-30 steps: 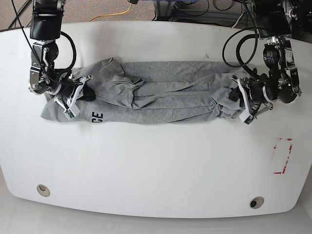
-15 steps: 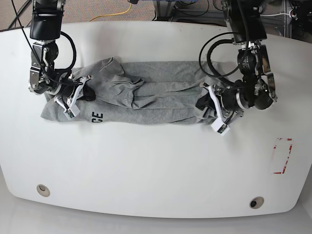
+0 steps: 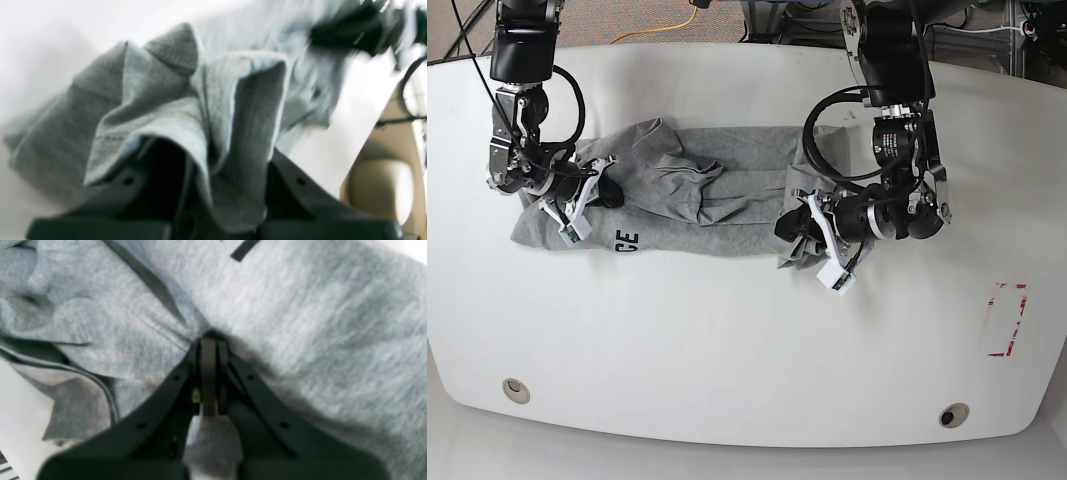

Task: Layout the t-shirt on the table in an organized manner, then fold the t-shirt properly
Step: 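Lift the strip end with the left gripper and fold it toward the right gripper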

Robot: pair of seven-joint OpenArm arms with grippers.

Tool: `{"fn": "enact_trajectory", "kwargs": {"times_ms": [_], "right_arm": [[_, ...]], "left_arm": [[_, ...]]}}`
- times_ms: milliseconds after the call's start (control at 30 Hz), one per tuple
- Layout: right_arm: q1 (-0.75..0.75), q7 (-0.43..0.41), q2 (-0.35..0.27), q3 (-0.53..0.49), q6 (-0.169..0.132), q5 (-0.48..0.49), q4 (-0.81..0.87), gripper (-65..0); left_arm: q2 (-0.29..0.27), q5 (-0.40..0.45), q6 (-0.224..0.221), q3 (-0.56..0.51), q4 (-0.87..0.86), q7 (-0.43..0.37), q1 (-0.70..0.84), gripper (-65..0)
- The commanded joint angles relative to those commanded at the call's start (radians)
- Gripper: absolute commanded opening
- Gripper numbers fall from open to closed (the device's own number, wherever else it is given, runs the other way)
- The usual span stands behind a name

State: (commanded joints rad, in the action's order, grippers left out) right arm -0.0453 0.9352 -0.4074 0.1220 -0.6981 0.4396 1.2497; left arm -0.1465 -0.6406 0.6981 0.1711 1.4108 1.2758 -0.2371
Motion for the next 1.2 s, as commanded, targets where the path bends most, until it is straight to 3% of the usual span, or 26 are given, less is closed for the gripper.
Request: {"fn": "enact_trajectory", "kwargs": {"times_ms": [400, 700, 933, 1133, 1200], "right_arm": [[-0.002, 0.0, 0.0, 0.0, 0.0, -0.002, 0.0, -64.4], [-0.002, 0.0, 0.0, 0.002, 0.0, -0.002, 0.0, -64.4], [0.0, 0.0, 0.0, 0.002, 0.0, -0.002, 0.0, -64.4], [0.0, 0.0, 0.0, -0.003, 0.0, -0.002, 0.0, -64.4], [0.0, 0.002, 0.0, -0.005, 0.0, -0.002, 0.0, -64.4]], "left_arm": [[-0.011, 0.0, 0.0, -0.068, -0.048, -0.035, -0.014, -60.1], [-0.011, 0.0, 0.0, -0.161, -0.052, -0.124, -0.008, -60.1], [-0.011, -0.002, 0.0, -0.167, -0.15, -0.167, -0.017, -59.9], [-0.011, -0.011, 0.0, -0.169, -0.153, -0.18, -0.018, -43.1], [-0.011, -0.061, 0.0, -0.169, -0.157, -0.18, -0.031, -36.4]]}}
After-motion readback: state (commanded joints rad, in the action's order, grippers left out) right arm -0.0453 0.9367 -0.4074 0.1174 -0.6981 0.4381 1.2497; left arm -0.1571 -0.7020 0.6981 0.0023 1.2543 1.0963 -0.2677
